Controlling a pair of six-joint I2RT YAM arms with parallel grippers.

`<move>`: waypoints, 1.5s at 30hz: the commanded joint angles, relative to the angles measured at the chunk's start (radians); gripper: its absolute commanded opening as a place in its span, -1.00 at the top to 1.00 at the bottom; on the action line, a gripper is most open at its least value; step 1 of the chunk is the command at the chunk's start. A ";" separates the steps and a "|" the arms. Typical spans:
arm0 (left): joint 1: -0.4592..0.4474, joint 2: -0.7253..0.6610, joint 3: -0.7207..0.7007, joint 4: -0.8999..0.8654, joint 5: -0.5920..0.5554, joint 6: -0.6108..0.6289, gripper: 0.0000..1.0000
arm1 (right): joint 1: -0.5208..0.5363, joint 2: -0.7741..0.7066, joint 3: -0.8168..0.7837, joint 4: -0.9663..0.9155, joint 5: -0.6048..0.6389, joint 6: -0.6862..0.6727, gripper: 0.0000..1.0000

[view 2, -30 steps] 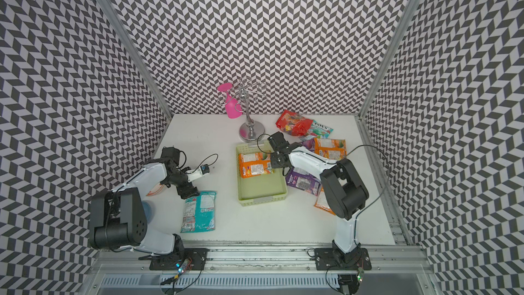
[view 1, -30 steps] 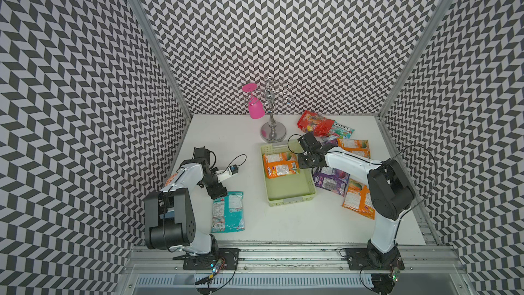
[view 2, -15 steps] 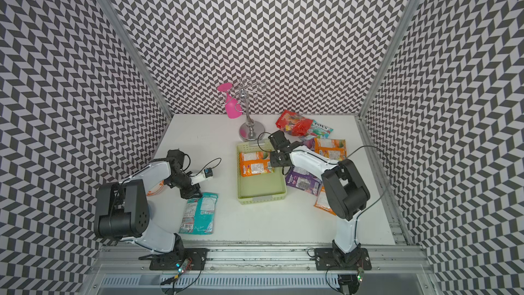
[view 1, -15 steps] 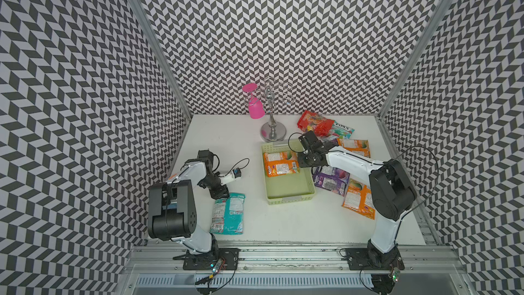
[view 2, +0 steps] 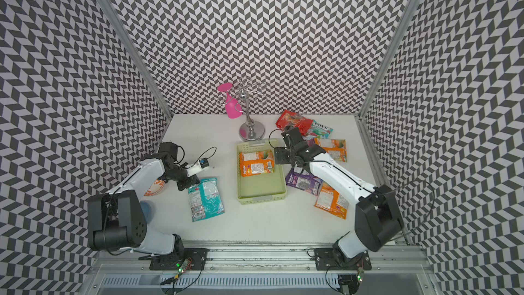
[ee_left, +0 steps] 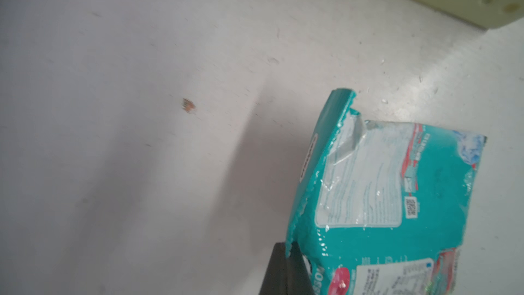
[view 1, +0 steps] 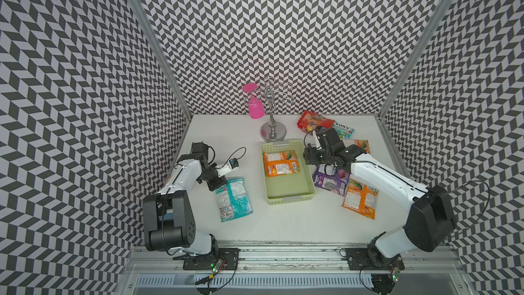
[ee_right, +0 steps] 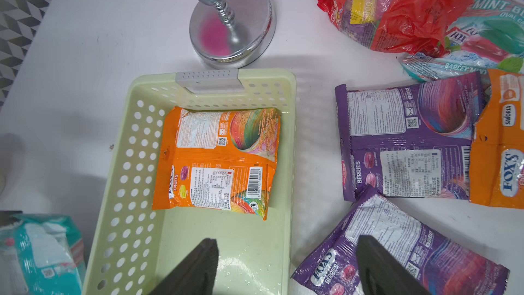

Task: Put the candies in the basket
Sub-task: Pick up the candy at the center of the board.

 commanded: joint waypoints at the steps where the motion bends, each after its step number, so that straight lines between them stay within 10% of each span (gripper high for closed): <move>1: 0.004 -0.081 0.065 -0.016 0.094 -0.034 1.00 | 0.000 -0.077 -0.040 0.097 -0.099 -0.078 -0.68; 16: -0.101 -0.191 0.443 -0.146 0.089 -0.065 1.00 | 0.155 -0.332 -0.366 0.880 -0.548 -0.261 -0.75; 32: -0.495 -0.184 0.602 -0.117 -0.097 -0.179 1.00 | 0.208 -0.063 -0.118 0.878 -0.681 -0.342 -0.82; 45: -0.597 -0.168 0.634 -0.083 -0.135 -0.213 1.00 | 0.184 -0.034 -0.080 0.773 -0.585 -0.376 -0.74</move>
